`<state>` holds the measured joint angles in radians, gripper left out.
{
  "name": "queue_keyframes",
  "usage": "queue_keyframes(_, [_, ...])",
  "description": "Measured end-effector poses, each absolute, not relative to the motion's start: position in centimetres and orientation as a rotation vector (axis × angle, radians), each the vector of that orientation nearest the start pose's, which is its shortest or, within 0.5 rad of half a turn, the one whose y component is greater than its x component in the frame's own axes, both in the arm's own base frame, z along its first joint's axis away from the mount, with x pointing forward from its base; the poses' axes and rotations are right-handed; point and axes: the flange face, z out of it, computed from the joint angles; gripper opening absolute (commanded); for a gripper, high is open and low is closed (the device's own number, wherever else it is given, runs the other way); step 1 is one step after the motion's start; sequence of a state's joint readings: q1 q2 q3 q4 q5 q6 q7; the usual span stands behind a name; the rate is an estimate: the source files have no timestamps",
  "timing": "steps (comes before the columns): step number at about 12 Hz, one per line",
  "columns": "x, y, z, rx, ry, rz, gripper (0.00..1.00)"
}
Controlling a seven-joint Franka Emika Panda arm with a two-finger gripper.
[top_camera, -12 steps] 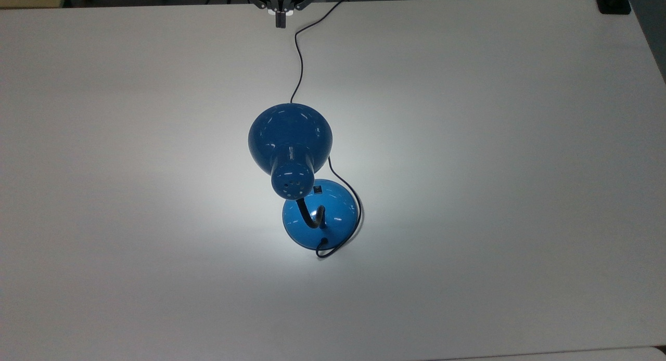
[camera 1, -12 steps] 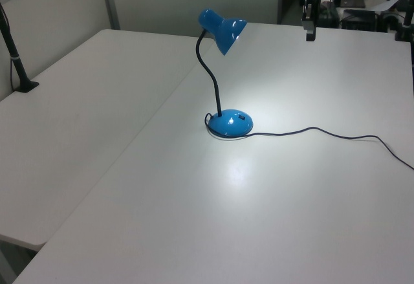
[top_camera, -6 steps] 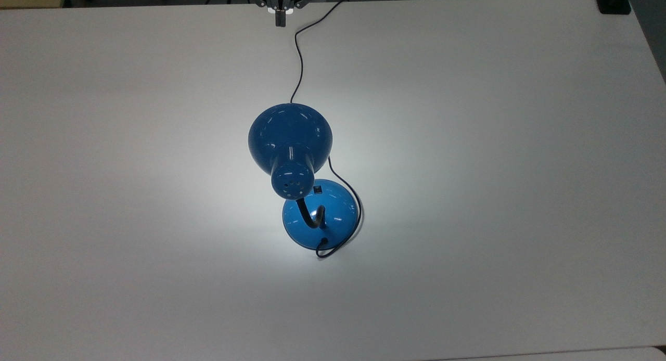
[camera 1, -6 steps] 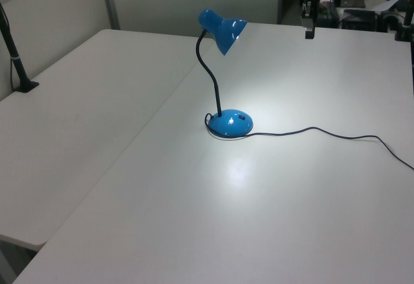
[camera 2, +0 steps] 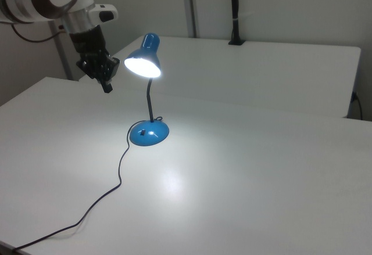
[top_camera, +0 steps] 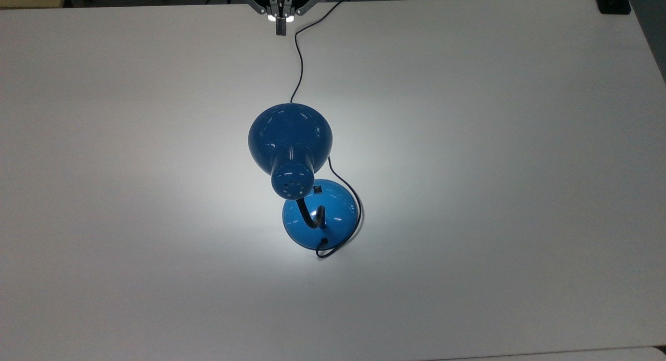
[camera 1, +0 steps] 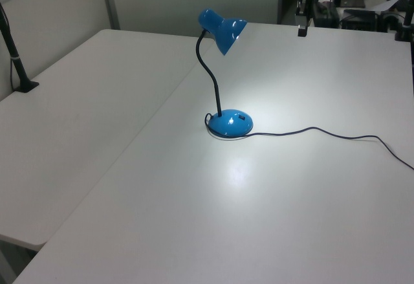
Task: Turn off the lamp
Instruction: 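Move the gripper over the blue lamp base toward its switch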
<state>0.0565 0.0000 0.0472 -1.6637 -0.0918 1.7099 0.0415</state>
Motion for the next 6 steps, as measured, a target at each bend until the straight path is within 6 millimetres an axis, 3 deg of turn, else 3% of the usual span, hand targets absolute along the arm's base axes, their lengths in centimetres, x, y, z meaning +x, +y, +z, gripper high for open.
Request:
queue_keyframes(3, [57.6,5.2,56.4,-3.212,-0.130,-0.165,0.00])
queue_keyframes(6, [58.4,5.3,52.1,-3.199,-0.144,-0.239,0.00])
